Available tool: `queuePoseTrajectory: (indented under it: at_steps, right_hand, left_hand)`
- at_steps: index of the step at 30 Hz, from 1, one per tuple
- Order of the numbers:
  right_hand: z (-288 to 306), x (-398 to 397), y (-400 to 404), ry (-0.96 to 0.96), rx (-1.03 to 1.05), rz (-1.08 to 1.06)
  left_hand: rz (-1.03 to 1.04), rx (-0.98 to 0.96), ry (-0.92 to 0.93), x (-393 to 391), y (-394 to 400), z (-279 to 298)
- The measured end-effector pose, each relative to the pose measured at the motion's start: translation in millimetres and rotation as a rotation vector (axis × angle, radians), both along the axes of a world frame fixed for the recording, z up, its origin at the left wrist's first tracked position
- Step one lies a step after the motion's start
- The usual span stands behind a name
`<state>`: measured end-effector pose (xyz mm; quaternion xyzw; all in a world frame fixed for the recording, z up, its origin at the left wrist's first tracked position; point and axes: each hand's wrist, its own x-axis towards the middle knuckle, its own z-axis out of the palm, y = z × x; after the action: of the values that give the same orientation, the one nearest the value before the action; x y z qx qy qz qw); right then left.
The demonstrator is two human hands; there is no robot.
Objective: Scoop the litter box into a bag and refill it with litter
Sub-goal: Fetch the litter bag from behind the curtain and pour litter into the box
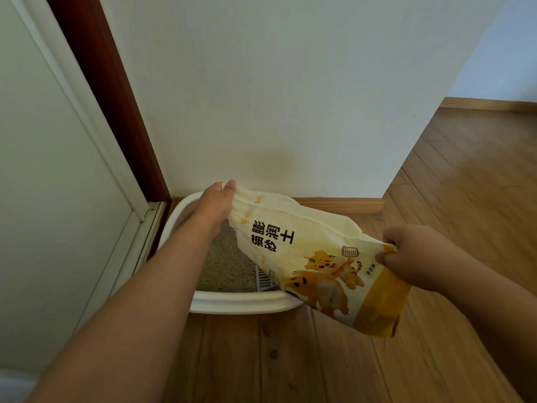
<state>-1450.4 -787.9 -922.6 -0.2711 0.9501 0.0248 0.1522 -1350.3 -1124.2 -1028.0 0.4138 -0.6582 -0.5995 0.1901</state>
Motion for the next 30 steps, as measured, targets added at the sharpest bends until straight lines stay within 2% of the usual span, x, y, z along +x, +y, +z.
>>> queuePoseTrajectory:
  at_steps: [14, 22, 30]
  right_hand:
    - [5, 5, -4, 0.014, -0.024, 0.016]
    - [7, 5, -4, 0.002, -0.013, 0.017]
    - [9, 7, -1, 0.002, 0.035, 0.019]
  left_hand:
    - [-0.012, -0.004, -0.127, 1, -22, -35]
    - [-0.021, -0.031, -0.183, 6, -4, -19]
    - [-0.031, 0.025, -0.099, -4, -8, -16]
